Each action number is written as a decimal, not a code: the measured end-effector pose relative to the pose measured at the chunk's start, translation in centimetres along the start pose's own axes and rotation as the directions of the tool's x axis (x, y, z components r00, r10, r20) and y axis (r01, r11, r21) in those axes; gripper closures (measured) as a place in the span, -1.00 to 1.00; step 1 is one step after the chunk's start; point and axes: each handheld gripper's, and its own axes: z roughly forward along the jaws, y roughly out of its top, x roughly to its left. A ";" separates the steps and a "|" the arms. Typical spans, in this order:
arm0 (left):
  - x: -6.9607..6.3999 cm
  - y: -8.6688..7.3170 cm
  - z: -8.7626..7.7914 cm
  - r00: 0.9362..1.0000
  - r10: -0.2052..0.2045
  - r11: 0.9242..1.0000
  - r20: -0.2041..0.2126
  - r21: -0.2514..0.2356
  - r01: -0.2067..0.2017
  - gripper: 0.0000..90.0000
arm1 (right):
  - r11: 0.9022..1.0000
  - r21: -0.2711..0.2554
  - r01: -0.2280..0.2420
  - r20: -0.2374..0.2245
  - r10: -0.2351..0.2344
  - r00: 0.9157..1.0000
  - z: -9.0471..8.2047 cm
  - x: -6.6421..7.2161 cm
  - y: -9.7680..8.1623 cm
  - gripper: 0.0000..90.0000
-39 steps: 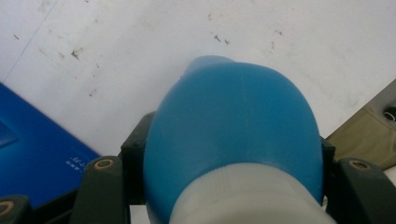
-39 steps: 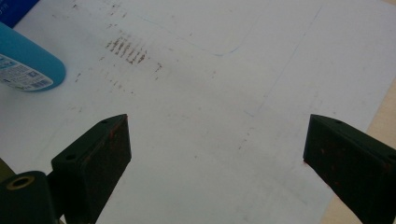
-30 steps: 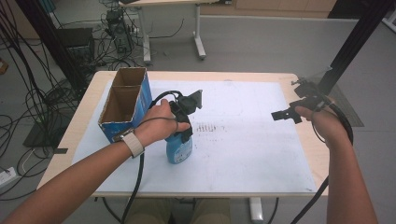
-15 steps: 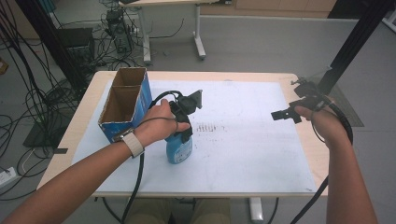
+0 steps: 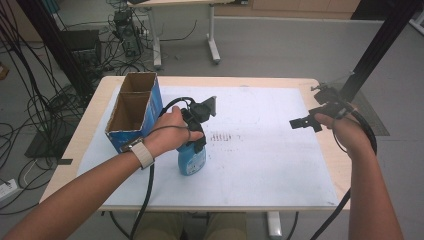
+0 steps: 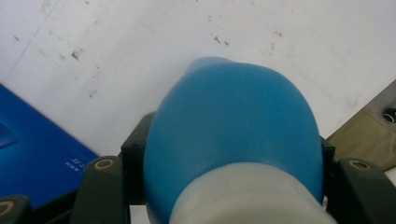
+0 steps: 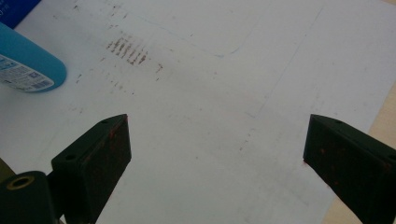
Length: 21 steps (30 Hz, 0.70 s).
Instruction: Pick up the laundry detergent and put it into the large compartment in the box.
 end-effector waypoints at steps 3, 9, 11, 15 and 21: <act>0.0 0.0 0.0 1.000 -0.001 1.000 0.000 0.000 0.001 -0.13 | 1.000 0.000 0.001 -0.001 -0.001 1.000 0.0 0.0 0.0 -0.83; 0.0 0.0 0.0 1.000 -0.002 1.000 0.000 -0.001 0.002 -0.13 | 1.000 0.000 0.001 -0.003 -0.001 1.000 0.1 0.0 -0.1 -0.83; 0.0 0.0 0.0 1.000 -0.001 1.000 0.001 -0.001 0.001 -0.13 | 1.000 0.000 0.000 -0.002 0.000 1.000 0.1 0.0 -0.1 -0.83; 0.0 -0.2 0.0 1.000 -0.002 1.000 0.001 -0.007 0.002 -0.13 | 1.000 0.000 0.001 0.000 -0.001 1.000 0.0 0.0 -0.2 -0.83; 0.1 0.0 -0.1 1.000 -0.010 1.000 0.003 -0.001 0.010 -0.13 | 1.000 -0.005 -0.001 0.004 0.001 1.000 -0.1 -0.1 -0.3 -0.83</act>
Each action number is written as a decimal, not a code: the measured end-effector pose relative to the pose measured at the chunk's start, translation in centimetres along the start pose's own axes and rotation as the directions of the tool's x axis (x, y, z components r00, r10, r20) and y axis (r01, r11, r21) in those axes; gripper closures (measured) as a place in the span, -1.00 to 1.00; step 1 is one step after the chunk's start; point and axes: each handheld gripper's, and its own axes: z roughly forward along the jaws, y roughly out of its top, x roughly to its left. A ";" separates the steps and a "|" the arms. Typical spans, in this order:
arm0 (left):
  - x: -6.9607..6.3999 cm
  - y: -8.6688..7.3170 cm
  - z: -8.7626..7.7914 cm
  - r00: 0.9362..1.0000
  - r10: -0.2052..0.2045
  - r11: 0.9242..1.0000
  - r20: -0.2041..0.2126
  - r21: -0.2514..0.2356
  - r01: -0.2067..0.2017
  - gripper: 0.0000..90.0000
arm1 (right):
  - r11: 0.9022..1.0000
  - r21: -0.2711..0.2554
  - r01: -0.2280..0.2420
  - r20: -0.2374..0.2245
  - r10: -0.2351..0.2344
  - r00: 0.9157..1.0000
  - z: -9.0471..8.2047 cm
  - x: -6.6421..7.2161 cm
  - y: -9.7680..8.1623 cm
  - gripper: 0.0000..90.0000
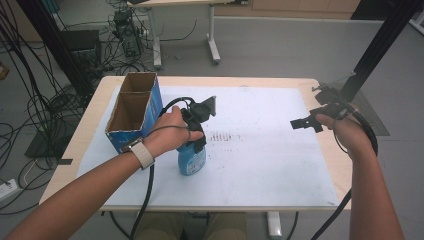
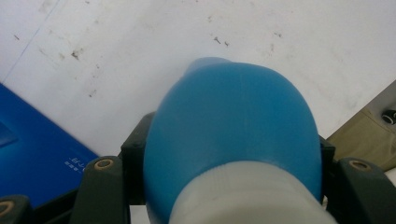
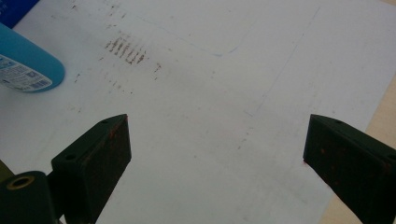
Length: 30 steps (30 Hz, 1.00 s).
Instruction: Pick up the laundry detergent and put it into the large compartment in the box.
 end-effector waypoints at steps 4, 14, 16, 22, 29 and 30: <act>0.1 0.1 0.0 1.000 -0.002 1.000 0.002 0.003 0.002 -0.14 | 1.000 -0.001 -0.002 0.002 0.002 1.000 0.0 0.0 -0.1 -0.83; 0.0 0.1 0.0 1.000 -0.004 1.000 0.001 0.006 0.004 -0.13 | 1.000 -0.004 -0.004 0.002 0.004 1.000 -0.1 -0.1 -0.3 -0.83; 0.0 0.2 0.0 1.000 -0.004 1.000 0.000 0.007 0.004 -0.13 | 1.000 -0.003 -0.004 0.003 0.004 1.000 -0.1 -0.1 -0.3 -0.83; 0.0 0.1 0.0 1.000 -0.003 1.000 0.000 0.005 0.003 -0.13 | 1.000 -0.003 -0.007 0.003 0.007 1.000 -0.1 -0.1 -0.4 -0.83; 0.0 0.0 0.0 1.000 -0.003 1.000 0.000 0.000 0.003 -0.13 | 1.000 -0.005 -0.005 0.003 0.005 1.000 -0.2 -0.1 -0.3 -0.83; 0.0 0.0 0.0 1.000 -0.002 1.000 0.000 -0.001 0.002 -0.13 | 1.000 -0.006 -0.004 0.003 0.004 1.000 -0.2 -0.1 -0.3 -0.83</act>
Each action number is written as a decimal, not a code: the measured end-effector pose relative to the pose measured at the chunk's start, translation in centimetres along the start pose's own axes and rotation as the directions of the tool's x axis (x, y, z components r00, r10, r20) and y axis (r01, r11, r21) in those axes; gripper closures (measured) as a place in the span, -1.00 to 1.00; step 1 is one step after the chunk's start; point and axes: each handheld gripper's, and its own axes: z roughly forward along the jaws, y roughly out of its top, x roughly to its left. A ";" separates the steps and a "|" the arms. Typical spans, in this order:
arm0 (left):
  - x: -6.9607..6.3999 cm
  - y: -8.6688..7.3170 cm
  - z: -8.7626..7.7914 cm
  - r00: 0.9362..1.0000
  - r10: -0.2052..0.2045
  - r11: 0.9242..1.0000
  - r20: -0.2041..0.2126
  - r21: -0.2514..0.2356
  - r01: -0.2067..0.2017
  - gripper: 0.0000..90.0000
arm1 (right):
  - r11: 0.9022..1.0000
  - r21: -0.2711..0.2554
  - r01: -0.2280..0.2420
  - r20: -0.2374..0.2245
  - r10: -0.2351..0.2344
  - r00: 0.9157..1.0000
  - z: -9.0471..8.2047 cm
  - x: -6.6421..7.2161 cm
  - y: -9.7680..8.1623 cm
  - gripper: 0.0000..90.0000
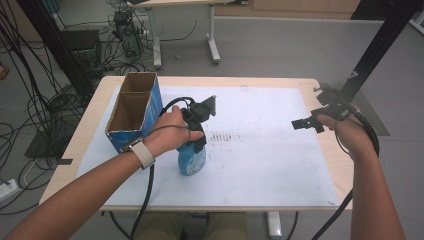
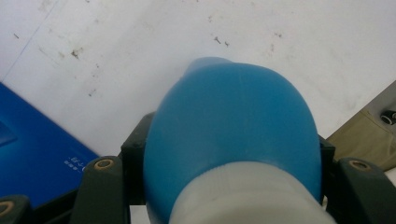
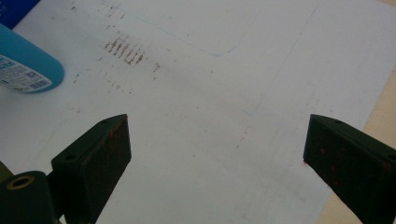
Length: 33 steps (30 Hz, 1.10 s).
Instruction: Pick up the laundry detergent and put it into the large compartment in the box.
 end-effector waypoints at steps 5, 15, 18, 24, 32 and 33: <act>0.4 -0.1 -0.5 1.000 -0.016 1.000 0.026 -0.001 0.016 -0.14 | 1.000 0.001 -0.002 0.000 0.002 1.000 0.0 0.0 0.0 -0.83; 0.6 0.1 -5.2 0.997 -0.080 0.997 0.007 0.015 0.080 -0.14 | 1.000 -0.007 -0.003 0.009 0.003 1.000 -0.7 0.1 -0.1 -0.83; 0.9 -0.2 -7.3 0.995 -0.102 0.995 0.007 0.003 0.102 -0.14 | 1.000 -0.010 -0.002 0.010 0.002 1.000 -0.8 0.1 -0.2 -0.83; 1.1 -0.6 -10.1 0.990 -0.143 0.990 0.001 -0.002 0.143 -0.14 | 1.000 -0.012 -0.007 0.007 0.007 1.000 -0.8 0.0 -0.4 -0.83; 1.3 -0.4 -13.3 0.979 -0.202 0.979 -0.014 0.000 0.202 -0.14 | 1.000 -0.019 0.001 0.001 -0.001 1.000 -0.6 0.0 -0.2 -0.83; 1.4 -0.4 -13.6 0.979 -0.203 0.979 -0.016 0.001 0.203 -0.14 | 1.000 -0.019 0.002 0.000 -0.002 1.000 -0.7 0.0 -0.1 -0.83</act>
